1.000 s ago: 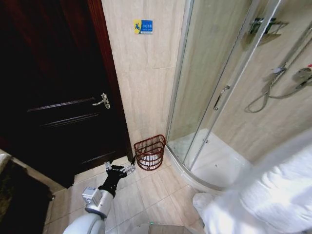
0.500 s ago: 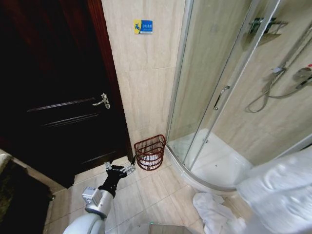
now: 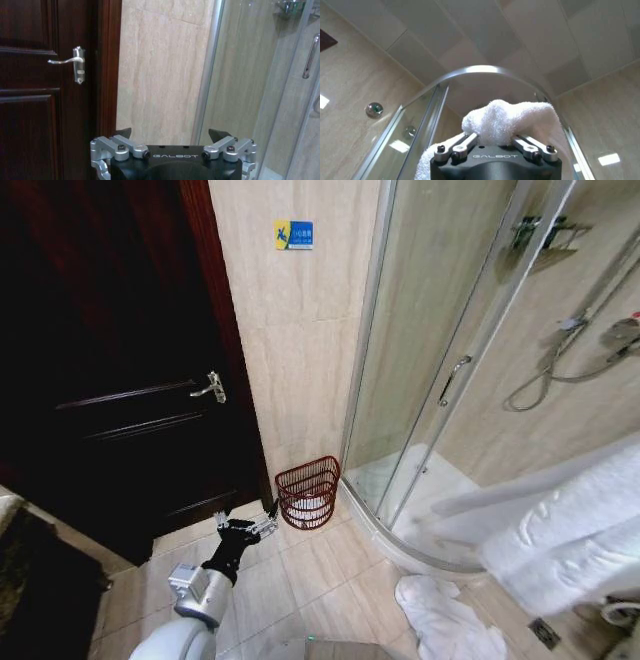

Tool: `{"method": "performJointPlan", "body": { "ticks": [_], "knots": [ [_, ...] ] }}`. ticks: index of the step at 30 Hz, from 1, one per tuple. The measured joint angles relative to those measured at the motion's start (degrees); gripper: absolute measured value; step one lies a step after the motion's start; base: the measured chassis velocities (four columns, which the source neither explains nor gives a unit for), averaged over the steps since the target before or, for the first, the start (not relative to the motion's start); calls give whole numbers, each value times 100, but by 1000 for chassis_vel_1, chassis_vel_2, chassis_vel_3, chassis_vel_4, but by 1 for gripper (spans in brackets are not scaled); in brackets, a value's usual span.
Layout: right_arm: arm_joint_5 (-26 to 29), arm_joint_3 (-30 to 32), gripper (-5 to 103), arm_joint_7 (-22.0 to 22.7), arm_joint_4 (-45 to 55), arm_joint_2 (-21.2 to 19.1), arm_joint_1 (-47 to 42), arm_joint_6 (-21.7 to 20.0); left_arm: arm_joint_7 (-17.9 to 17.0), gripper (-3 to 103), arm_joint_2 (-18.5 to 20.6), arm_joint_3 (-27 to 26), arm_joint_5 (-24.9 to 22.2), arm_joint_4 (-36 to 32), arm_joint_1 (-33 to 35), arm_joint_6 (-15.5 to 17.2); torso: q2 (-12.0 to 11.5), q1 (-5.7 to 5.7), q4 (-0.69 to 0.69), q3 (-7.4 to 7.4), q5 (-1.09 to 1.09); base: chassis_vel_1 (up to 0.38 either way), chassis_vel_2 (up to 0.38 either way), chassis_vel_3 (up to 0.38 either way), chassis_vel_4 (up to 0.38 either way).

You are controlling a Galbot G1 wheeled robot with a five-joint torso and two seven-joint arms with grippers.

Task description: Discard the used towel into the hamper.

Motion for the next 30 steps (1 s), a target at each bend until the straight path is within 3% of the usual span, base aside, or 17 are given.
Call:
{"method": "performJointPlan", "body": {
  "ticks": [30],
  "knots": [
    [-128, 121, 9, -109, -11, 12, -49, 248, 0, 100, -1, 0, 0, 0, 0, 0, 0, 0, -1, 0, 0, 0, 0, 0, 0]
  ]
}}
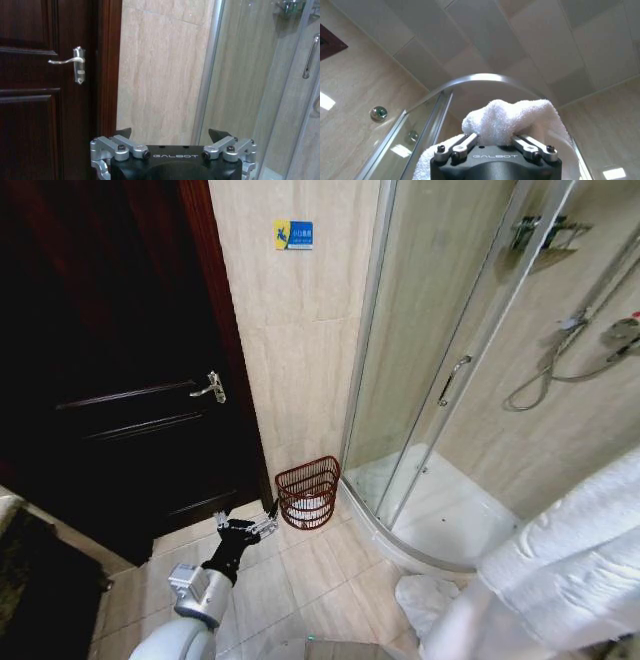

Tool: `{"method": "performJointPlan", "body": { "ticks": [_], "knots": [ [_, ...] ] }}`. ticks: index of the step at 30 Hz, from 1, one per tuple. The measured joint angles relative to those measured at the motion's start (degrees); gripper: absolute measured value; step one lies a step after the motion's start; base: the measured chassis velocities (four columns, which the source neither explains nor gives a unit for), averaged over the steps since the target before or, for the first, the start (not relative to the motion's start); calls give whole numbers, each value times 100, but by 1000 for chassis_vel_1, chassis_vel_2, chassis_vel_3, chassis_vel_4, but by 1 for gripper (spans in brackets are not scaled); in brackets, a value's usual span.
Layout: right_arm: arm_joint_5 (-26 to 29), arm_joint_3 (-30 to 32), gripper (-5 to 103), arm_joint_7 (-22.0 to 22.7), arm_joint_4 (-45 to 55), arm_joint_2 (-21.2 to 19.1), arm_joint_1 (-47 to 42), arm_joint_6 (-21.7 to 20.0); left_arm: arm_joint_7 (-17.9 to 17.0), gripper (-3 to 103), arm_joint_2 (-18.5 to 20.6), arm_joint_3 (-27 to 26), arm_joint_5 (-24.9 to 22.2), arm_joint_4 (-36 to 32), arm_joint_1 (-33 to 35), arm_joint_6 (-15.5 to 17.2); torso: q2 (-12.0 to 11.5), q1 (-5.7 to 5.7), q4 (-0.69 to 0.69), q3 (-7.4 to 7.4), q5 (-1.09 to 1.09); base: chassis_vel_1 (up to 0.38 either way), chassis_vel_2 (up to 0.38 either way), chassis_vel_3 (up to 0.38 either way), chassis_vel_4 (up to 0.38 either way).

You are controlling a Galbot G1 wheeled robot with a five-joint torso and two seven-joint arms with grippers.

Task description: Discard the used towel into the hamper.

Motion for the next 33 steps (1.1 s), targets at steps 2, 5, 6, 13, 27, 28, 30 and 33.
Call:
{"method": "performJointPlan", "body": {
  "ticks": [2, 5, 6, 13, 27, 28, 30, 33],
  "knots": [
    [0, 7, 9, -1, 0, -1, 1, 12, 0, 100, 0, 0, 0, 0, 0, 0, 0, 0, 0, 0, 0, 0, 0, 0, 0],
    [-1, 14, 9, -2, 0, 10, -8, 32, 0, 100, -1, 0, 0, 0, 0, 0, 0, 0, 0, 0, 1, 51, 63, -51, -68],
    [-1, 16, 9, -3, 0, 18, -16, 40, 0, 100, -1, 0, 0, 0, 0, 0, 0, 0, 0, 0, 1, 98, 76, -107, -93],
    [-5, -18, 9, -9, 1, 10, 2, 57, 0, 100, 2, 0, 0, 0, 0, 0, 0, -1, 0, 0, -3, 146, 154, -132, -139],
    [16, -262, 9, -135, 1, -66, 58, 186, 0, 100, 0, 1, 0, 0, 0, 0, 0, 0, 0, 0, 1, 60, 54, -54, -46],
    [16, -287, 9, -147, 1, -83, 73, 192, 0, 100, -1, 1, 0, 0, 0, 0, 0, 0, -1, 0, 1, 0, 0, 0, 0],
    [16, -319, 9, -161, 1, -105, 96, 194, 0, 100, 0, 1, 0, 0, 0, 0, 0, 0, 0, 0, 1, 0, 0, 0, 0],
    [12, -378, 9, -177, 2, -144, 148, 194, 0, 100, 0, 1, 0, 0, 0, 0, 0, 0, 0, 0, 0, 0, 0, 0, 0]
  ]
}}
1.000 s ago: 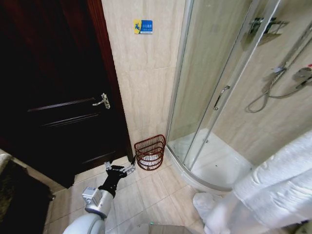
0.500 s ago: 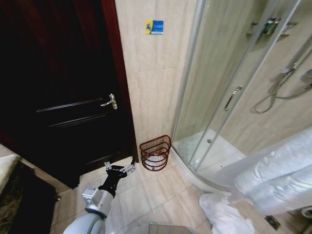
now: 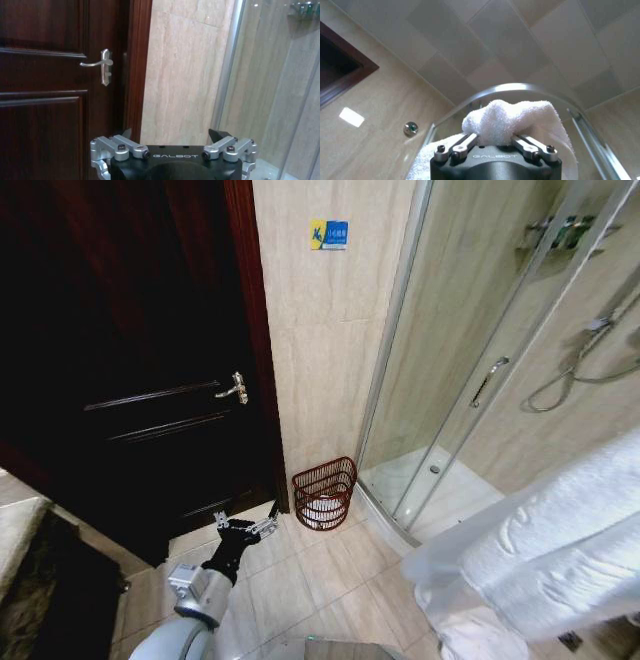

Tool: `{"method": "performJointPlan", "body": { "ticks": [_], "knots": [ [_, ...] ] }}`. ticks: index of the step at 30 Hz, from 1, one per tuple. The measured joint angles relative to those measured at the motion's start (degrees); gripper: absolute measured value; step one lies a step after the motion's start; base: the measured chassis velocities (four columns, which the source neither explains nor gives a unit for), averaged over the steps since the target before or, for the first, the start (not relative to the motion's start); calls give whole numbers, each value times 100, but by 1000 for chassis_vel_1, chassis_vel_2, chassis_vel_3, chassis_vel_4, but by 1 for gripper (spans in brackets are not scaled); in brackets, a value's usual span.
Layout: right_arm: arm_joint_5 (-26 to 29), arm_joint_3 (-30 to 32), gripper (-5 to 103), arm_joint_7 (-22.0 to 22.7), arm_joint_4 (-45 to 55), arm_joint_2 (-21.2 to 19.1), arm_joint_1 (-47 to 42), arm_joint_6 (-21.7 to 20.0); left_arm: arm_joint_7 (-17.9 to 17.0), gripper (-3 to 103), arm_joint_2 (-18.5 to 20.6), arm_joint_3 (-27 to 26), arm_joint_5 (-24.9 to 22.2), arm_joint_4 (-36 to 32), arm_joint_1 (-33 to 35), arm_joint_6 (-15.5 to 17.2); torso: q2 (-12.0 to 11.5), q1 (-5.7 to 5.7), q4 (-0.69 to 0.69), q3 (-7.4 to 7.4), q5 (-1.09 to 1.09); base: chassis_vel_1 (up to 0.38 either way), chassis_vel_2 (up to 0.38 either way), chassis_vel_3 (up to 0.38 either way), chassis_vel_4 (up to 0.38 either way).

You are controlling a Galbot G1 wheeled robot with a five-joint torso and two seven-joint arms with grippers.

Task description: Discard the used towel into the hamper.

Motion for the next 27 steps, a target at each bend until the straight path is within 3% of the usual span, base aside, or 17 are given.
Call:
{"method": "performJointPlan", "body": {
  "ticks": [27],
  "knots": [
    [31, -84, 9, -12, -1, -238, 119, -23, 0, 100, 0, -2, 0, 0, 0, 0, 0, 0, 0, 0, -1, 83, 88, 83, 80]
  ]
}}
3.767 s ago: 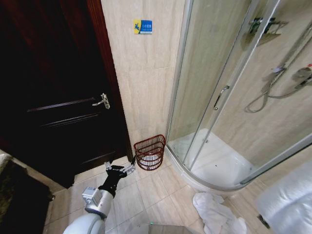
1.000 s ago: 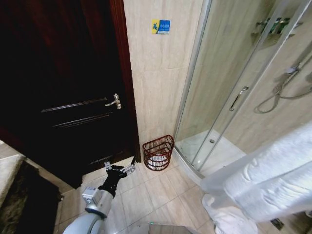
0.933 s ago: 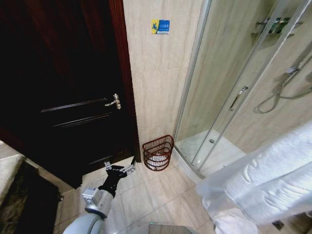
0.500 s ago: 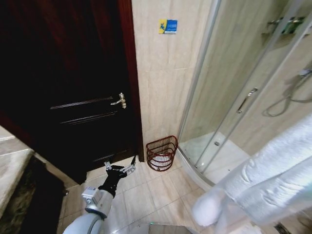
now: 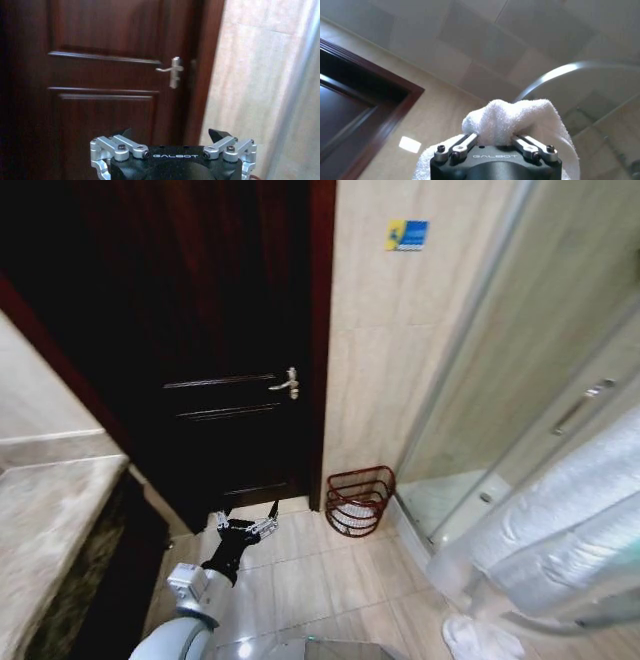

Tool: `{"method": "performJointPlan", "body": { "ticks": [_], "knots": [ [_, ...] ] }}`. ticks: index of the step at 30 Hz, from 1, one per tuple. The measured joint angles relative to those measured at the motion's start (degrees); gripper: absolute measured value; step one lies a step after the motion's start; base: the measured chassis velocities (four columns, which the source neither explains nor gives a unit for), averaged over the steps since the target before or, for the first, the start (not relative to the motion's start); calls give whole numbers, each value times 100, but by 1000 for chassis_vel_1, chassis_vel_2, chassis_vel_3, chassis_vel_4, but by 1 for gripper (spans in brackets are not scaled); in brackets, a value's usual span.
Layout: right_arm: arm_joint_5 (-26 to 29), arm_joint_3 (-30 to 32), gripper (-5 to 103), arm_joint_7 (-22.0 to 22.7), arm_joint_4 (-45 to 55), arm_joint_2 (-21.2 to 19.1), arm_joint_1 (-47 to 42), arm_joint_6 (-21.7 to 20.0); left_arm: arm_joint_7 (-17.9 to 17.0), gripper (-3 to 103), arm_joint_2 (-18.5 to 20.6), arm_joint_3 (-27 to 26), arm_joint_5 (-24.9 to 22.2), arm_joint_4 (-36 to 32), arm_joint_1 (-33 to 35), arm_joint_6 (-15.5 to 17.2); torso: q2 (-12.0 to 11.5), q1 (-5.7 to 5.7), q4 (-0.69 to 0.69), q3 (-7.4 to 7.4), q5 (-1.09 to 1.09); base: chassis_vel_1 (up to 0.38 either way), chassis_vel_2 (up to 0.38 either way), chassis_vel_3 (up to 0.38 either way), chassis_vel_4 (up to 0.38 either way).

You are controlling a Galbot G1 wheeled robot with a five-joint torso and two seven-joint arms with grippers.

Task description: Discard the used towel into the hamper.

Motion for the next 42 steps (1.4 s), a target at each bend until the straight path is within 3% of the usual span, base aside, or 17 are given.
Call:
{"method": "performJointPlan", "body": {
  "ticks": [2, 12, 23, 34, 39, 42],
  "knots": [
    [4, 4, 9, 0, 0, 5, -6, -27, 0, 100, 0, -1, 0, 0, 0, 0, 0, 0, 4, 0, 0, 115, 129, 133, 118],
    [40, -28, 9, -13, 0, -45, 74, -295, 0, 100, 0, 0, 0, 0, 0, 0, 0, 0, -3, 0, 2, 33, 36, 30, 27],
    [331, -702, 9, -231, 0, -343, 398, -827, 0, 100, 0, 0, 0, 0, 0, 0, 1, -1, 0, 0, 0, -5, 4, 1, -2],
    [486, -936, 9, -340, 1, -589, 599, -911, 0, 100, 0, 0, 0, 0, 0, 0, 1, 0, 0, 0, 0, -104, 108, 109, -112],
    [890, -941, 9, -442, -1, -834, 797, -959, 0, 100, 0, 1, 0, 0, -1, 0, -2, 7, 2, 2, 3, -115, 112, 87, -99],
    [1018, -971, 9, -521, -133, -1214, 1185, -961, 0, 100, 1, 0, 0, 0, -1, 0, -1, 2, -2, 1, -2, -39, 15, 17, -24]
  ]
}}
